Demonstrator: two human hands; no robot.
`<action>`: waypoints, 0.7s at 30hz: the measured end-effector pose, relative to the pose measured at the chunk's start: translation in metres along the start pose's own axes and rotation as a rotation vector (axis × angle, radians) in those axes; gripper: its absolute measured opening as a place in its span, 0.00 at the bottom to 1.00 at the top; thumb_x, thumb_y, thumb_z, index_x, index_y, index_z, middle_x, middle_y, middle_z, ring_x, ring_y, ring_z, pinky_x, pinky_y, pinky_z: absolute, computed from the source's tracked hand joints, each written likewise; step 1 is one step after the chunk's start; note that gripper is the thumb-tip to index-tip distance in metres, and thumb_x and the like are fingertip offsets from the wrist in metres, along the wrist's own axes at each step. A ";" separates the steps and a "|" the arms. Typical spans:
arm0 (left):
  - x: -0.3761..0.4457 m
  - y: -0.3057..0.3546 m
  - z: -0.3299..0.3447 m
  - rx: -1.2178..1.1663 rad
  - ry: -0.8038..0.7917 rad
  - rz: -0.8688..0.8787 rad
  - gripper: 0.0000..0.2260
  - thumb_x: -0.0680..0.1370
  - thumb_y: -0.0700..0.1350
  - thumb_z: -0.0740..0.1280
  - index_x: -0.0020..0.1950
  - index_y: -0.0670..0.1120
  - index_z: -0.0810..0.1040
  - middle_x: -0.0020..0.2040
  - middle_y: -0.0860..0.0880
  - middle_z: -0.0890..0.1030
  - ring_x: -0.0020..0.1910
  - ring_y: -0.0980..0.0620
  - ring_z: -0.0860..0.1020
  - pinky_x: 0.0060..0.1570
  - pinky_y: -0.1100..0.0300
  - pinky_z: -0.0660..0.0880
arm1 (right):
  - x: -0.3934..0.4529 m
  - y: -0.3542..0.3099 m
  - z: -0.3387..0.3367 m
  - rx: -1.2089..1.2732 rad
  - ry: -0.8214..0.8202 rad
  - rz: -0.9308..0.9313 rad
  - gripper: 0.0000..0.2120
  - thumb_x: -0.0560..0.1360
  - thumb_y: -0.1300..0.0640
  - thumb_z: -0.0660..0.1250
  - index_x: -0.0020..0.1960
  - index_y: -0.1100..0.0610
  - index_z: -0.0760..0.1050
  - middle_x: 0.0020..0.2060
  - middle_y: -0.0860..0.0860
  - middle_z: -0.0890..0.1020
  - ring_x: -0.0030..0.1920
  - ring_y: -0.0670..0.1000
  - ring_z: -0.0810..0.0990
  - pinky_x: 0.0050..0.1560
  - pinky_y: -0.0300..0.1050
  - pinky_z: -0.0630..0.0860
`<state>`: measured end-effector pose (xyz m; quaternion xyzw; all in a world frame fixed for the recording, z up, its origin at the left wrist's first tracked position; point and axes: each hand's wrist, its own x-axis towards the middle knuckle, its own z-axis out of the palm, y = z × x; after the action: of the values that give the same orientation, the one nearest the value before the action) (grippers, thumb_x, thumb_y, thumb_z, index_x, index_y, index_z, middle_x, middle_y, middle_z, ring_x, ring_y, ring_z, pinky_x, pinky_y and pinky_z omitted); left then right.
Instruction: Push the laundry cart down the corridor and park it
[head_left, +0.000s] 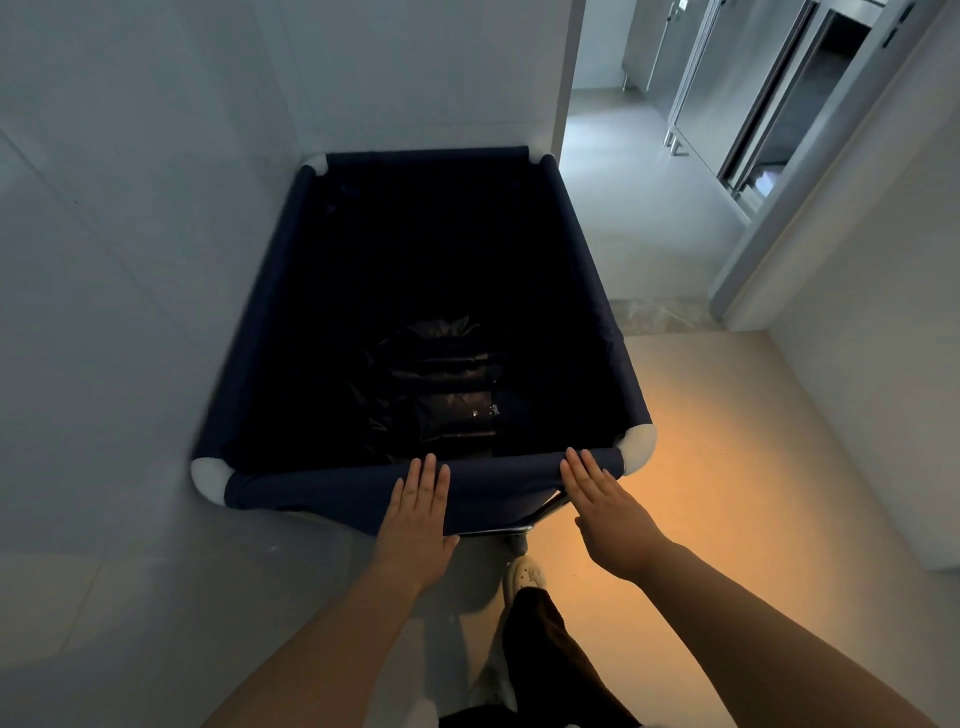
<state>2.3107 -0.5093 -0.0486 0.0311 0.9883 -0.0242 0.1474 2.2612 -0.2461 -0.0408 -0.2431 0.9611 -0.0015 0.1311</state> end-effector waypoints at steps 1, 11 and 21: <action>0.000 -0.001 0.001 0.005 0.006 -0.003 0.38 0.80 0.58 0.53 0.69 0.44 0.25 0.71 0.42 0.27 0.69 0.44 0.28 0.70 0.49 0.34 | 0.000 -0.001 0.002 -0.001 0.001 0.000 0.34 0.81 0.58 0.54 0.72 0.54 0.30 0.72 0.51 0.32 0.71 0.54 0.29 0.69 0.47 0.37; 0.003 0.000 0.006 0.020 0.008 -0.007 0.39 0.79 0.59 0.52 0.68 0.44 0.24 0.70 0.42 0.26 0.68 0.43 0.27 0.69 0.49 0.32 | 0.001 0.004 0.004 -0.001 0.001 -0.004 0.34 0.80 0.58 0.54 0.73 0.54 0.31 0.72 0.51 0.32 0.71 0.54 0.29 0.69 0.47 0.36; 0.002 0.001 0.001 0.004 0.009 -0.039 0.35 0.80 0.59 0.50 0.68 0.45 0.25 0.72 0.43 0.29 0.69 0.45 0.28 0.69 0.52 0.33 | 0.003 0.009 0.004 0.014 0.003 -0.050 0.35 0.81 0.54 0.54 0.72 0.56 0.29 0.74 0.52 0.34 0.69 0.53 0.26 0.69 0.47 0.34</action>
<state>2.3087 -0.5084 -0.0501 0.0125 0.9893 -0.0288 0.1422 2.2555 -0.2397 -0.0461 -0.2663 0.9549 -0.0118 0.1310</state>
